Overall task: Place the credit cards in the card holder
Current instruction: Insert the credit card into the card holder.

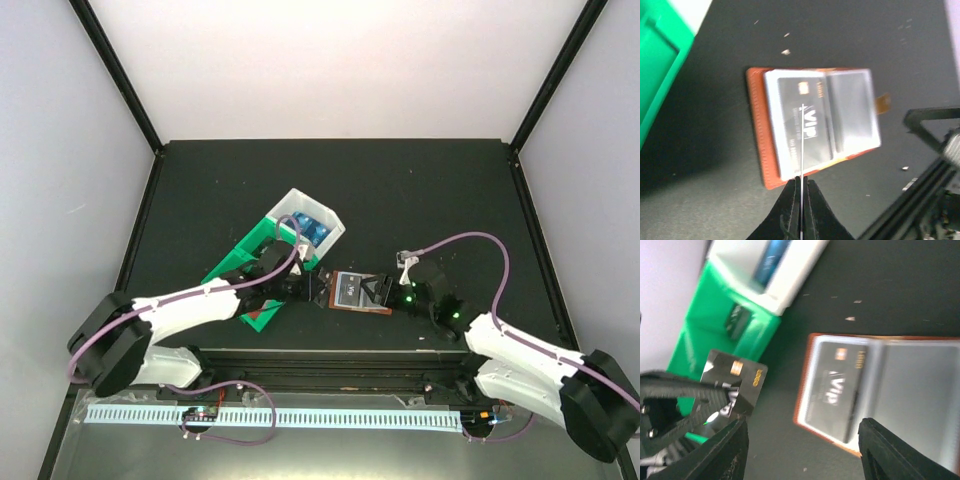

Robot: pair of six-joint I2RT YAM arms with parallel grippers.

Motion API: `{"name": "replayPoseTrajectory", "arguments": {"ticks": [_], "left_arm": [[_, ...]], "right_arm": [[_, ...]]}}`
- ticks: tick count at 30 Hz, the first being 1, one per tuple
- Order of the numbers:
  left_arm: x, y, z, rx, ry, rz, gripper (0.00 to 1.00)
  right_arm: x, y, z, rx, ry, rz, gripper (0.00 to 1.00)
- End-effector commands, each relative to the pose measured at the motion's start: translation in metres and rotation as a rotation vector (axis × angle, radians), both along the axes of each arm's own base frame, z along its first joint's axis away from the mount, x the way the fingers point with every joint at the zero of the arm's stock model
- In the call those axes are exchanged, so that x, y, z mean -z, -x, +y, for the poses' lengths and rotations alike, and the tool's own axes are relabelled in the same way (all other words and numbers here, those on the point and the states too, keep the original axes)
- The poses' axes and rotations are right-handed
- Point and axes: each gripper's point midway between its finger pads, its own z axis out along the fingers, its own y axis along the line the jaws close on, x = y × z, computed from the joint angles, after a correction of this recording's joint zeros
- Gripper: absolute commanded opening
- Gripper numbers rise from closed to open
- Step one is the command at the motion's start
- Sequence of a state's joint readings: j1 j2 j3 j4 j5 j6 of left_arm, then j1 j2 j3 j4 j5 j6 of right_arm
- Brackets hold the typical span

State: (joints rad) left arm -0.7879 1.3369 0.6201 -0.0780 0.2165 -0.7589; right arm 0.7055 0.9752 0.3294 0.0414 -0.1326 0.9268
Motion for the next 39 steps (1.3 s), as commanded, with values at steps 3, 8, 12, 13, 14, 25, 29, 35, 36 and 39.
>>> {"name": "replayPoseTrajectory", "arguments": {"ticks": [3, 8, 12, 13, 14, 25, 29, 35, 36, 39], "left_arm": [[-0.092, 0.004, -0.021, 0.065, 0.257, -0.141, 0.02], [-0.166, 0.025, -0.03, 0.149, 0.506, -0.188, 0.02], [-0.209, 0.04, -0.028, 0.194, 0.634, -0.216, 0.02], [-0.216, 0.042, -0.028, 0.203, 0.656, -0.219, 0.02], [-0.221, 0.045, -0.029, 0.213, 0.677, -0.219, 0.02], [-0.246, 0.056, -0.035, 0.282, 0.801, -0.19, 0.03], [-0.252, 0.057, -0.033, 0.278, 0.807, -0.205, 0.03], [-0.246, 0.058, -0.026, 0.279, 0.776, -0.191, 0.22], [-0.247, 0.057, -0.022, 0.285, 0.776, -0.191, 0.23], [-0.25, 0.06, -0.011, 0.3, 0.775, -0.193, 0.23]], "right_arm": [[-0.064, 0.024, 0.032, -0.235, -0.239, -0.18, 0.64], [-0.121, 0.038, 0.047, -0.335, -0.418, -0.238, 0.61], [-0.156, 0.049, 0.055, -0.413, -0.509, -0.28, 0.59], [-0.164, 0.051, 0.057, -0.427, -0.529, -0.291, 0.58], [-0.169, 0.054, 0.058, -0.441, -0.54, -0.3, 0.56], [-0.202, 0.064, 0.061, -0.484, -0.674, -0.322, 0.23], [-0.209, 0.063, 0.059, -0.464, -0.698, -0.334, 0.05], [-0.219, 0.063, 0.055, -0.45, -0.679, -0.369, 0.01], [-0.217, 0.061, 0.055, -0.441, -0.657, -0.365, 0.01], [-0.216, 0.061, 0.053, -0.435, -0.643, -0.367, 0.01]]}}
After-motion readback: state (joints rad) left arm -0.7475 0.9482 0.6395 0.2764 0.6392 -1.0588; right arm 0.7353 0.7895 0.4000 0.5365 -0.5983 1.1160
